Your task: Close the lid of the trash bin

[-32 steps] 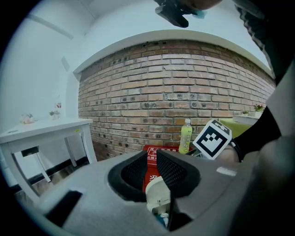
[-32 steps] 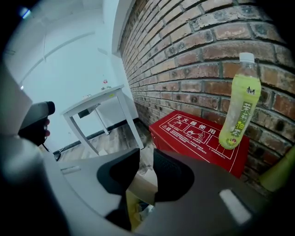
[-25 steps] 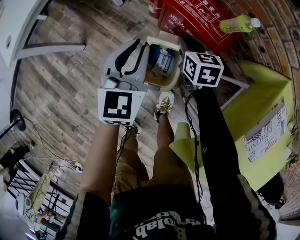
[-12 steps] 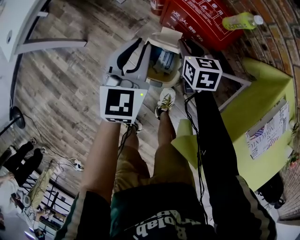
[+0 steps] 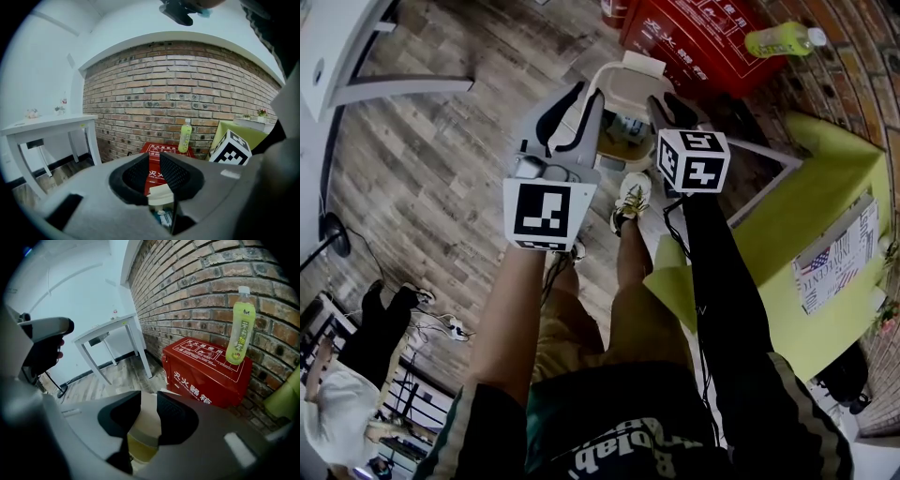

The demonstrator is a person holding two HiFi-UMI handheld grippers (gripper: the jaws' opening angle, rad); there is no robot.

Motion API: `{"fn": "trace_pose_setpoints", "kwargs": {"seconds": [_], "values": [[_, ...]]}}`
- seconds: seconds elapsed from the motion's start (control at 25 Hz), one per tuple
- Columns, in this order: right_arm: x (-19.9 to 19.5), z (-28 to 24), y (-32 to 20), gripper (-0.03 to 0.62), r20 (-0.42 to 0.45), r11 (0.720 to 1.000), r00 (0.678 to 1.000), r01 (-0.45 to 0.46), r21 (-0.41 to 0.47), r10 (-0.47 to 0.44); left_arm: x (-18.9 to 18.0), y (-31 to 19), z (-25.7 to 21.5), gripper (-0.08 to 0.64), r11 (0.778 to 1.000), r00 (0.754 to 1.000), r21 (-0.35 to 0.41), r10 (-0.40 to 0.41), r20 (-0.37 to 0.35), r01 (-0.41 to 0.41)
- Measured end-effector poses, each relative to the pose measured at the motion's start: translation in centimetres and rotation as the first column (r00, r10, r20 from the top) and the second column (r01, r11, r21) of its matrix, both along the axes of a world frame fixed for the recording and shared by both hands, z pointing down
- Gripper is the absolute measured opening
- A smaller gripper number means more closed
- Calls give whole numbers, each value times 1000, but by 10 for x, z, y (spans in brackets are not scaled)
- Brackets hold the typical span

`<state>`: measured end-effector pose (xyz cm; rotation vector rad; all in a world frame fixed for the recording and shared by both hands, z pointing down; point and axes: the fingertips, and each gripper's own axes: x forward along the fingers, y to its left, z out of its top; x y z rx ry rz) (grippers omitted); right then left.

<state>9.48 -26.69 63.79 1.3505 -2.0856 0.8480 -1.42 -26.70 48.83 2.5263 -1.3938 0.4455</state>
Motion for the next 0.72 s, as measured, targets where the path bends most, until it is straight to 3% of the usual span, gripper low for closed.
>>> {"fn": "trace_pose_setpoints", "kwargs": {"seconds": [0.72], "values": [[-20, 51, 55, 126, 8, 988, 997, 76, -133, -76, -2, 26, 19, 81, 999, 1000, -37, -11, 15, 12]]}}
